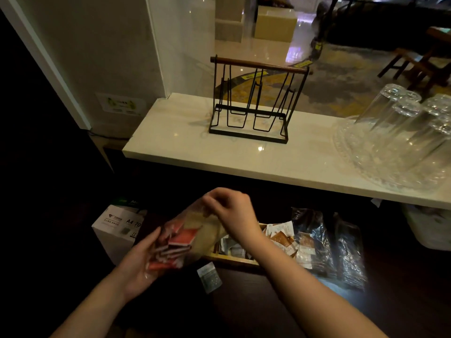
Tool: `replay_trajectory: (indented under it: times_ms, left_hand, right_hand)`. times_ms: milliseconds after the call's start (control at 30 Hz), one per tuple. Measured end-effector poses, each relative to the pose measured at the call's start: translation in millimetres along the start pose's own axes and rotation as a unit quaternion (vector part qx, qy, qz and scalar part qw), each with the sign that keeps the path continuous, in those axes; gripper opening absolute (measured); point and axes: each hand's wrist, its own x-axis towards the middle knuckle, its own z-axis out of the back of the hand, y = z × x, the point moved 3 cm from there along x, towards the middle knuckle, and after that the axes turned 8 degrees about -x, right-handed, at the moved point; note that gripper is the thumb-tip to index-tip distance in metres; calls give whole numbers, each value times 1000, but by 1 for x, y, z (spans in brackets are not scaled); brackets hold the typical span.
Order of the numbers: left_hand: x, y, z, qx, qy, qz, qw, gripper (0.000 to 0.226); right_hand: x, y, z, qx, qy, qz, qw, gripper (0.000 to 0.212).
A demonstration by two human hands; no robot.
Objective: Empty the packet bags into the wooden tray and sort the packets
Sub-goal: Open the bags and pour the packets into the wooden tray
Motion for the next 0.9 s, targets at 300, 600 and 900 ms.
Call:
replay_trajectory:
  times_ms: [300, 600, 900]
  left_hand:
    - [-6, -65, 0, 327, -212, -347, 853, 28]
    - [-11, -80, -15, 481, -277, -432, 711, 28]
    - [-15, -78, -42, 528, -221, -493, 655, 22]
  right_hand:
    - [-4, -61, -19, 146, 100, -172, 969, 18]
    - [-4, -94, -62, 277, 140, -255, 916, 15]
    - [-1, -115, -71, 278, 139, -281, 908, 16]
